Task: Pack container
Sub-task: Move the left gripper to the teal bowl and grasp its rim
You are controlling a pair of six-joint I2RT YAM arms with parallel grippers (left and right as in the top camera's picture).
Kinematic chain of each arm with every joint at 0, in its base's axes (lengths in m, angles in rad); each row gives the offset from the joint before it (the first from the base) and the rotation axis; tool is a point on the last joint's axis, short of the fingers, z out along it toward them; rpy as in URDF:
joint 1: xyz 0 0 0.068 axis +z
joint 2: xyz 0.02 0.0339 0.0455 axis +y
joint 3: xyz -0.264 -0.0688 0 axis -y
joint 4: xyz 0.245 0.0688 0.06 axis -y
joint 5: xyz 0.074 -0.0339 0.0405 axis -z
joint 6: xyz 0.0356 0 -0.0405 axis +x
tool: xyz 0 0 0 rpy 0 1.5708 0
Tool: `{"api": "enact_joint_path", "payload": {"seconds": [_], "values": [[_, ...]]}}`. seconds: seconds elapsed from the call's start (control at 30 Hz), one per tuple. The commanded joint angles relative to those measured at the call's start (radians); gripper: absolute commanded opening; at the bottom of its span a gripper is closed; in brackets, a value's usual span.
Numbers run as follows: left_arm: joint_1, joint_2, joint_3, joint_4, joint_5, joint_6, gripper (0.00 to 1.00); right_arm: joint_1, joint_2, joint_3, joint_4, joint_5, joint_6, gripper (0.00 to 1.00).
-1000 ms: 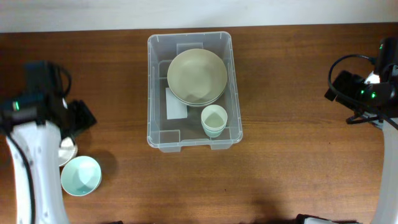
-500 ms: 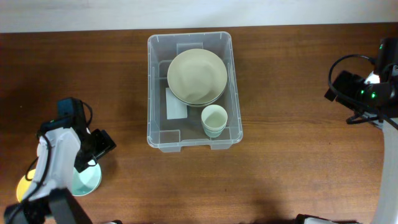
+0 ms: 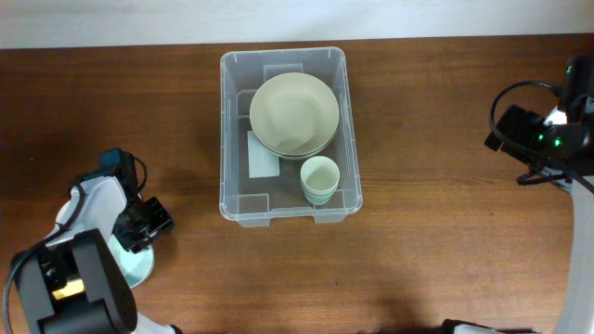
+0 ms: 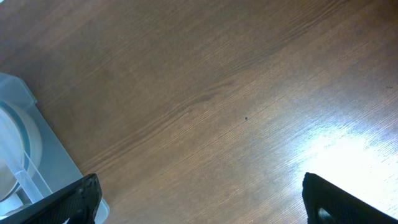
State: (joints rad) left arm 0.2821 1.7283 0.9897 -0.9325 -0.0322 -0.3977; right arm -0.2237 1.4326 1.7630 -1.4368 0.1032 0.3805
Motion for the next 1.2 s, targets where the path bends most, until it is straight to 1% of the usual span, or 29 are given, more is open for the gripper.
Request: {"api": "enact_joint_path", "payload": {"seconds": [0.0, 0.07, 0.13, 0.17, 0.2, 0.37, 0.5, 0.57, 0.7, 0.8, 0.9, 1.0, 1.17], "values": [[0.005, 0.006, -0.001, 0.002, 0.006, 0.002, 0.26, -0.006, 0.001, -0.006, 0.001, -0.005, -0.009, 0.99], [0.005, 0.006, -0.001, 0.005, -0.001, 0.002, 0.15, -0.006, 0.001, -0.006, 0.001, -0.005, -0.009, 0.99], [0.005, 0.006, -0.001, 0.005, -0.006, 0.002, 0.08, -0.006, 0.001, -0.006, 0.001, -0.005, -0.009, 0.99], [0.005, 0.006, 0.0, 0.005, -0.005, 0.002, 0.02, -0.006, 0.001, -0.006, 0.001, -0.005, -0.009, 0.99], [0.005, 0.006, 0.0, 0.005, -0.006, 0.002, 0.01, -0.006, 0.001, -0.006, 0.001, -0.005, -0.009, 0.99], [-0.017, -0.01, 0.028, -0.009, -0.003, 0.002, 0.01, -0.006, 0.001, -0.006, 0.004, -0.005, -0.009, 0.99], [-0.093, -0.071, 0.098, -0.05, 0.051, 0.002, 0.01, -0.006, 0.001, -0.006, 0.005, -0.005, -0.009, 0.99], [-0.159, -0.118, 0.152, -0.07, 0.068, 0.001, 0.01, -0.006, 0.003, -0.006, 0.005, -0.005, -0.009, 0.99], [-0.311, -0.207, 0.298, -0.093, 0.047, 0.001, 0.01, -0.006, 0.015, -0.006, 0.003, -0.005, -0.009, 0.99], [-0.428, -0.24, 0.408, -0.091, -0.031, -0.026, 0.01, -0.006, 0.027, -0.006, 0.003, -0.006, -0.009, 0.99], [-0.549, -0.242, 0.489, -0.076, -0.112, -0.024, 0.01, -0.006, 0.036, -0.006, 0.004, -0.006, -0.009, 0.99], [-0.662, -0.238, 0.498, -0.021, -0.133, -0.009, 0.01, -0.006, 0.039, -0.006, 0.003, -0.006, -0.009, 0.99], [-0.777, -0.171, 0.498, -0.003, -0.111, -0.011, 0.01, -0.006, 0.039, -0.006, 0.003, -0.006, -0.009, 0.99]]}}
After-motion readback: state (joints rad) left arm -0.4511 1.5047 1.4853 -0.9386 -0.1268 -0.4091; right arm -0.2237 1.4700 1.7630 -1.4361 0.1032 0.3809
